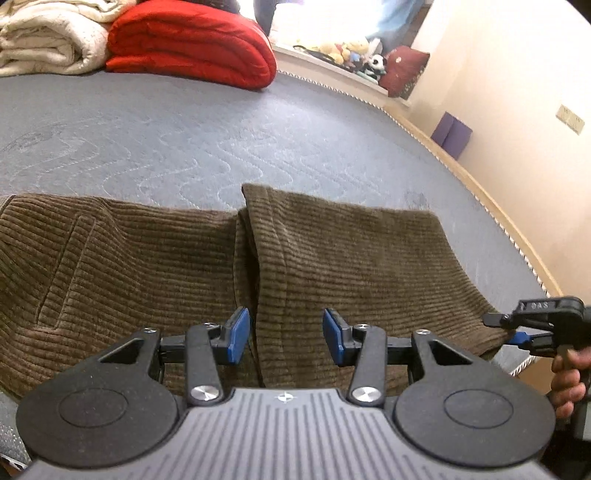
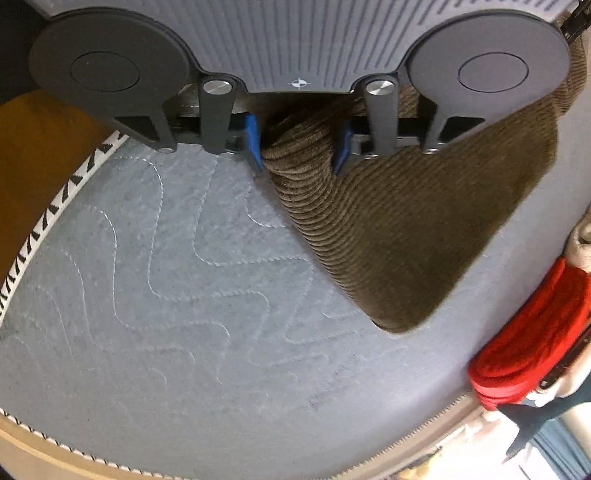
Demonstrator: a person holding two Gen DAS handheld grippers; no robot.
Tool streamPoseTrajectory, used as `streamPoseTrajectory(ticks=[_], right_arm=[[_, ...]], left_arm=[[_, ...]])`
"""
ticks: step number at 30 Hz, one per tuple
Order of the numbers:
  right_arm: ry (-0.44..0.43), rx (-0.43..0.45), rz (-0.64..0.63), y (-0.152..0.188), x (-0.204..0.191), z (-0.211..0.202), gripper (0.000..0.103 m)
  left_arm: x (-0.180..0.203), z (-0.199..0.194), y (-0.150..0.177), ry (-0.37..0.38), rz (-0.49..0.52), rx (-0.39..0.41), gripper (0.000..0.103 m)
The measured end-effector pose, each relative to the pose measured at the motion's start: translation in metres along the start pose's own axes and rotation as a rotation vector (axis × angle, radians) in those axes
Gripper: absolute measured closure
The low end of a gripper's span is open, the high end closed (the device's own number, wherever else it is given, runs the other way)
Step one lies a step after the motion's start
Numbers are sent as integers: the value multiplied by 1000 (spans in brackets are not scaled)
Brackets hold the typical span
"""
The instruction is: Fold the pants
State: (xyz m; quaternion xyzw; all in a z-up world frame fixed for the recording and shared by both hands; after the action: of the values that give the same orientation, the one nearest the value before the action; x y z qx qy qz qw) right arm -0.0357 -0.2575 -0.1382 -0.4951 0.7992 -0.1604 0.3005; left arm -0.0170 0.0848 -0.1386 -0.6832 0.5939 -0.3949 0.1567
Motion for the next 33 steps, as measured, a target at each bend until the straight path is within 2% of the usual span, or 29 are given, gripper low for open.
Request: streamPoseTrajectory(ticks=[3, 6, 8, 10, 12, 14, 15, 16, 19, 20, 22, 23, 24, 26, 28, 29, 31, 33], right_arm=[[0, 92, -148, -4, -30, -25, 69], [-14, 256, -482, 6, -99, -65, 70], [-75, 344, -727, 31, -153, -90, 70], [-148, 393, -905, 64, -199, -109, 71], [-212, 410, -1010, 95, -229, -117, 71], [-265, 414, -1087, 125, -249, -120, 72], [-288, 412, -1120, 140, -257, -120, 72], [-314, 401, -1153, 156, -262, -117, 73], [-362, 356, -1257, 198, -269, -108, 73], [-376, 345, -1296, 211, -270, -107, 74], [-385, 335, -1388, 231, -271, -104, 74], [-391, 331, -1415, 237, -271, -102, 74], [-395, 322, -1428, 240, -270, -100, 74], [-378, 307, -1432, 242, -273, -96, 73], [-370, 281, -1399, 232, -274, -91, 72], [-375, 280, -1371, 227, -274, -92, 67], [-408, 273, -1306, 215, -275, -98, 64], [-447, 264, -1250, 210, -281, -103, 59]], left_arm=[[-3, -5, -12, 41, -42, 2, 45], [-5, -20, -33, 94, -44, 24, 34], [-11, -35, -51, 149, -77, 44, 31], [-15, -48, -68, 234, -104, 52, 24], [-15, -57, -79, 343, -130, 36, 11], [-12, -55, -80, 471, -161, -20, 9], [-11, -50, -76, 512, -171, -55, 5], [-12, -43, -70, 516, -175, -82, 4], [-25, -22, -48, 428, -204, -116, 4], [-31, -16, -40, 417, -233, -126, 5], [-43, -4, -28, 365, -277, -157, 27], [-49, 3, -26, 323, -288, -174, 48], [-54, 8, -24, 300, -299, -180, 62], [-58, 15, -26, 307, -309, -174, 74], [-57, 14, -29, 292, -266, -146, 78], [-55, 12, -29, 277, -230, -133, 78], [-51, 9, -29, 247, -157, -100, 78], [-52, 3, -29, 239, -131, -78, 80]])
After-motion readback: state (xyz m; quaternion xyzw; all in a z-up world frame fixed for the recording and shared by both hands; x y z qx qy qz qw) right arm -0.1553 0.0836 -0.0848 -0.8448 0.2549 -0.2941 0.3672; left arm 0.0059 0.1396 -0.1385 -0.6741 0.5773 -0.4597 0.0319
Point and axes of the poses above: each gripper's, at about its wrist camera, not at the fingertips, and z roughly the way its jaws point, x to its right, y to its underside, the point moved 8 cm from there along z, roughly the way its jaws point, and after that the axes turned 3 degrees about -y, right-handed, at the moved point
